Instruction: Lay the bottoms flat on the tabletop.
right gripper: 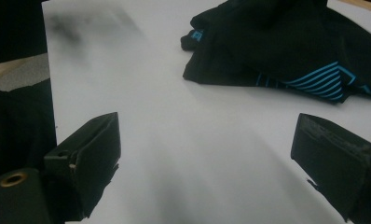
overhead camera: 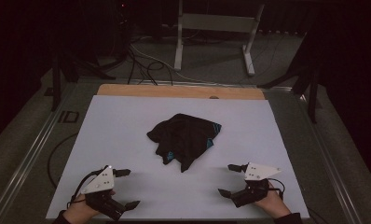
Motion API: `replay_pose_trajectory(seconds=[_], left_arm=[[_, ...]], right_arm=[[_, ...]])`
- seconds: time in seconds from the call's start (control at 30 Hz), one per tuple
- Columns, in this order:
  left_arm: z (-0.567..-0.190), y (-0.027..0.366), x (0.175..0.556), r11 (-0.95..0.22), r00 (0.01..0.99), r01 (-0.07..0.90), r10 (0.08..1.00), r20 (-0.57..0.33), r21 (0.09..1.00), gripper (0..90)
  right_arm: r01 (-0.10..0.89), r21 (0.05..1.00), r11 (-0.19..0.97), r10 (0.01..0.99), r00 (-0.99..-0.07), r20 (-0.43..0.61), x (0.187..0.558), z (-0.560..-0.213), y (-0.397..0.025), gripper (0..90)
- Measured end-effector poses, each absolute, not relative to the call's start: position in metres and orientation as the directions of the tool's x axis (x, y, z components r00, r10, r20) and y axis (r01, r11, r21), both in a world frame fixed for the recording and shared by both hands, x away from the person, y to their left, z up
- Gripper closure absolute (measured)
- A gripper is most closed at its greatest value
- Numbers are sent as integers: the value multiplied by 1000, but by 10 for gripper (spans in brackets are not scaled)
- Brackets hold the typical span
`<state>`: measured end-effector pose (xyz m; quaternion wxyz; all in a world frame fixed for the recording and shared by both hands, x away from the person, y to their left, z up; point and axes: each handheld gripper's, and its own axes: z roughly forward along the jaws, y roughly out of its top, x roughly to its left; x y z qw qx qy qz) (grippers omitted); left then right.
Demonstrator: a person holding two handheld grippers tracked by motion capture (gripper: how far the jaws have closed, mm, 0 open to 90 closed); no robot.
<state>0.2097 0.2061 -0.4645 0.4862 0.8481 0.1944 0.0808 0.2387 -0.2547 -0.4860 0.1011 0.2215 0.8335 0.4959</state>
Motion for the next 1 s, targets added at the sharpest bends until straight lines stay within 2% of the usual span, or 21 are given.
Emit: replay_pose_trajectory(seconds=[0.53, 1.0], left_arm=[[-437, 194, 216, -425, 929, 233, 364, -71, 875, 1], [-414, 188, 237, -429, 919, 232, 392, -51, 873, 1]], right_arm=[[232, 899, 371, 467, -884, 35, 247, -454, -258, 88], [223, 905, 363, 520, -854, 2, 271, -435, -255, 89]])
